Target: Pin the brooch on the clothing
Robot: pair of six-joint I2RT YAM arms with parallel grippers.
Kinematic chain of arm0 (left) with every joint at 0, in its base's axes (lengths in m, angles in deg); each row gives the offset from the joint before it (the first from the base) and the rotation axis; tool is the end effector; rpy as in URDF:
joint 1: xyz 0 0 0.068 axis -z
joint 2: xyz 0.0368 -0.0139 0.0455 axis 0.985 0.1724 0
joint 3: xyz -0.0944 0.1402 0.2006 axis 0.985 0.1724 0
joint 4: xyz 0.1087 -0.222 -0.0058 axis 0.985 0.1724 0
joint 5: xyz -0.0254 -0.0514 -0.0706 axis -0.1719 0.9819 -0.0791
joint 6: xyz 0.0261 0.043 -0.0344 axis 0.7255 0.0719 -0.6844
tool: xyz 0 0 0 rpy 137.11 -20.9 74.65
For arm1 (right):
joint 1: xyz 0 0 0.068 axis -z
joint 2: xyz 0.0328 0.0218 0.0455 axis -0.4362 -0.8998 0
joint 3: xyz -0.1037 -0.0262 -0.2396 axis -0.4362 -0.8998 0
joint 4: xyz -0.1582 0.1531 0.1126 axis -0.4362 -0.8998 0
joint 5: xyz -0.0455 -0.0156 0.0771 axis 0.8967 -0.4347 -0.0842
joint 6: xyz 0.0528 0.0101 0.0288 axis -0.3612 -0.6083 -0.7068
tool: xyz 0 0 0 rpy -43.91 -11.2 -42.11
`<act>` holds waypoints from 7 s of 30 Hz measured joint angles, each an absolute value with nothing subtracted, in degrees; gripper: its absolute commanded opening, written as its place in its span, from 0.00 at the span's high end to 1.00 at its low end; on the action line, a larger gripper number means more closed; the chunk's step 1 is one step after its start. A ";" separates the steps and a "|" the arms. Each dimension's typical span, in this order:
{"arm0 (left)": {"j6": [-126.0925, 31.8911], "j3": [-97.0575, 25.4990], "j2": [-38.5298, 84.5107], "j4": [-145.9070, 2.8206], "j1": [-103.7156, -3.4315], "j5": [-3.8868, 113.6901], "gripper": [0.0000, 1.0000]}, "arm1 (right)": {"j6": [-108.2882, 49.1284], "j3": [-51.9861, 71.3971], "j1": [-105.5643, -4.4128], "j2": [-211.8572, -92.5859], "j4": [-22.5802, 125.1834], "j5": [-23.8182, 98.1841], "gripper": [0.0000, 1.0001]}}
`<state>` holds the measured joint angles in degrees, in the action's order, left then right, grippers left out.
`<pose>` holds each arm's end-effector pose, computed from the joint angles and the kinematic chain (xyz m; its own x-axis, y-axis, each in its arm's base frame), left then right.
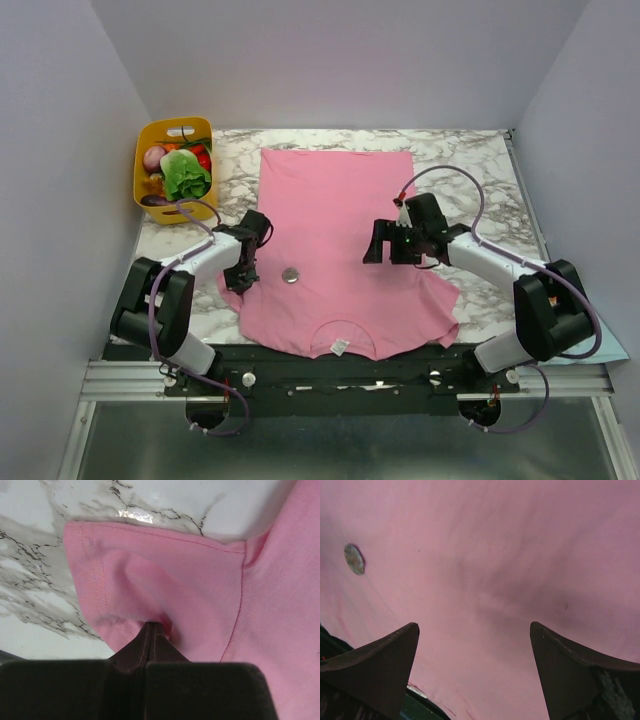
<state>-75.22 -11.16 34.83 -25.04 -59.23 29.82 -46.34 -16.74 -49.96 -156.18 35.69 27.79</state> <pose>0.2245 -0.0714 0.1487 -0.9150 -0.3059 -0.2630 -0.3531 0.9225 0.1557 0.2609 0.1313 0.1871 -0.8817 0.0245 -0.4712 -0.2206 0.8613 0.4577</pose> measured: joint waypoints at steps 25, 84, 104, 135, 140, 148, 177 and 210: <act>-72.54 -19.62 46.19 -14.09 -59.21 24.71 1.00 | -54.29 -20.06 -50.09 -159.76 38.05 29.75 0.00; -58.20 -19.40 23.74 -49.28 -47.82 46.72 0.23 | -53.79 -20.13 -29.04 -129.66 10.86 51.06 0.08; -55.05 -18.37 17.01 -52.21 -48.09 46.98 0.14 | -59.17 -25.92 -21.30 -144.68 11.17 43.09 0.34; -54.83 -18.22 14.85 -51.51 -49.33 42.45 0.15 | -54.99 -21.50 -20.43 -154.95 14.20 38.69 1.00; -54.83 -18.22 15.68 -51.33 -49.37 42.37 0.15 | -52.11 -18.14 -20.47 -150.89 12.17 45.91 0.99; -54.85 -18.22 16.86 -51.35 -49.64 42.41 0.15 | -48.55 -15.95 -20.52 -145.97 11.25 53.73 0.52; -61.80 -18.07 29.52 -46.52 -49.75 41.19 1.00 | -45.57 -12.76 -43.10 -146.84 14.49 49.21 0.00; -74.55 -17.19 40.84 -32.40 -50.07 26.32 1.00 | -44.83 -11.97 -46.90 -155.10 22.71 41.67 0.00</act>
<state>-74.55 -17.19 40.84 -32.40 -50.07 26.32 -44.83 -11.97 -46.90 -155.10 22.71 41.67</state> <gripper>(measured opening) 0.007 0.997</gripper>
